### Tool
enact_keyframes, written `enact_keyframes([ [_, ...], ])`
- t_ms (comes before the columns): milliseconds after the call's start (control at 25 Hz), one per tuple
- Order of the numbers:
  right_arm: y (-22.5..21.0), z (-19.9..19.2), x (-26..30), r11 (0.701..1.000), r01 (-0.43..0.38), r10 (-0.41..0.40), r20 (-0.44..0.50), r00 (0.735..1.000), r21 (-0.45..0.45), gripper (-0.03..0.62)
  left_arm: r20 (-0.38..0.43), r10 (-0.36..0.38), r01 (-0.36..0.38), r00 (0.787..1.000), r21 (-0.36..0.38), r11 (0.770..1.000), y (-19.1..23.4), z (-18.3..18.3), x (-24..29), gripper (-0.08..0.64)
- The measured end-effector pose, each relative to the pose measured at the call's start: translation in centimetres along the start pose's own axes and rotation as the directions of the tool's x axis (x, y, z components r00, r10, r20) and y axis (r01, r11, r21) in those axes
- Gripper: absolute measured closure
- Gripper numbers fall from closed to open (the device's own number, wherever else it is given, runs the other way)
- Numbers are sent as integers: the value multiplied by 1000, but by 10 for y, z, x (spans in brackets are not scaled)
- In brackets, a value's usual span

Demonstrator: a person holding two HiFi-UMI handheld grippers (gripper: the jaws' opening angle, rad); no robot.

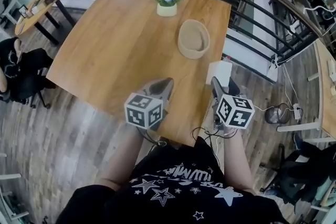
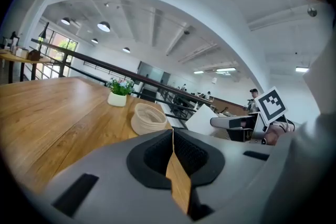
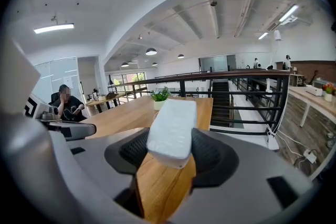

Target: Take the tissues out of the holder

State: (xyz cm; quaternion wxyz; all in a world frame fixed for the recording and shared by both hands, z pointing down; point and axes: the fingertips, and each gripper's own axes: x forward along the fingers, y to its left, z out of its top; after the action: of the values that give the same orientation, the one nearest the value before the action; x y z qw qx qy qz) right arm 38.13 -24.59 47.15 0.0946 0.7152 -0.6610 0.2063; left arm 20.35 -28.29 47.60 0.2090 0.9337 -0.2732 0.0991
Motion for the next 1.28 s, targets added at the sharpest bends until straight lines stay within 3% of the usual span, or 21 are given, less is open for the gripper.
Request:
enact_keyframes([
  [320,-22,1,-21,1000,-24,24,3,1000,5,337,33,14,-15,999,14,1000,-36,11,9,543],
  [720,-51,-19,-73,997,-68,68,9,998,37,337,25,57,-58,998,50,997,-98,-7,-2,543],
  [1280,-50,-61,-139,987,-157,157,22,987,35,337,53,149,-153,987,78,985,-158,-46,-67,543],
])
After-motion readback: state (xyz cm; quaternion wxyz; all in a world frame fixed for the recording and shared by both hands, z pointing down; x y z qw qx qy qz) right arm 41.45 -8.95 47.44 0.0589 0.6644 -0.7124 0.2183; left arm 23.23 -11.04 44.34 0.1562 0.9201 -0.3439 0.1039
